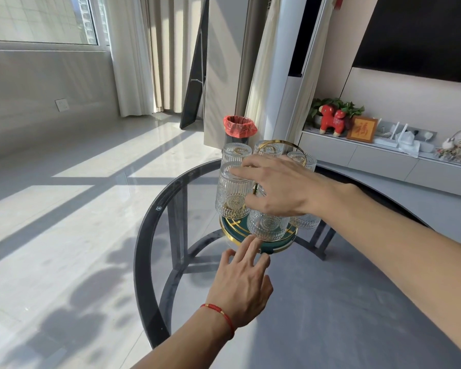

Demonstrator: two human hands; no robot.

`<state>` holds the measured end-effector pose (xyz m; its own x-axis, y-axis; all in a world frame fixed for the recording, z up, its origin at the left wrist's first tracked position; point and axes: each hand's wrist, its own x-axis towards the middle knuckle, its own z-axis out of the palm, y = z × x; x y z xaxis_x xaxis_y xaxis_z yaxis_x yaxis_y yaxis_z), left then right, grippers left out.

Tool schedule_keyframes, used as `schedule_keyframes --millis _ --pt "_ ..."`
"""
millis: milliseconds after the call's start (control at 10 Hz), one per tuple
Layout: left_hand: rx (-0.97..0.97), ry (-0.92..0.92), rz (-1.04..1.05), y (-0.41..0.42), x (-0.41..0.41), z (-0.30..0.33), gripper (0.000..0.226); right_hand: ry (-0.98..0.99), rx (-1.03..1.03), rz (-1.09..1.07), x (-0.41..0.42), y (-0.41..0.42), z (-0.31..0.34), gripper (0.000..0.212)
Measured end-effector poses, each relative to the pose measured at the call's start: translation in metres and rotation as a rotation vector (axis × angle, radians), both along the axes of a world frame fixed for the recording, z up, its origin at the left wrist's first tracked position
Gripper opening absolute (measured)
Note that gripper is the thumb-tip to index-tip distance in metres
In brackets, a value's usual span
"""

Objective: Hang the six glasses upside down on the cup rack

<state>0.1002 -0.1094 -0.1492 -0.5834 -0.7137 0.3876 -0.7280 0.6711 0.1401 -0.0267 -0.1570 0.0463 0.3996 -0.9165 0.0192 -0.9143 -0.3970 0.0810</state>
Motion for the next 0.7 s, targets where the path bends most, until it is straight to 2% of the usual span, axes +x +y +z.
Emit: schedule_keyframes --millis 200,400,600,700 --pt "0.014 0.005 -0.001 0.000 0.000 -0.001 0.031 0.023 -0.054 0.016 0.005 0.003 -0.003 0.067" --pt "0.006 0.048 -0.034 0.001 0.002 -0.003 0.030 -0.057 -0.117 0.039 0.007 0.015 -0.007 0.061" --pt "0.054 0.141 -0.115 0.006 0.009 0.006 0.020 -0.337 -0.359 0.110 -0.005 0.065 -0.012 0.031" --pt "0.049 0.190 -0.177 0.015 0.014 0.015 0.011 -0.449 -0.415 0.064 -0.016 0.101 -0.022 0.023"
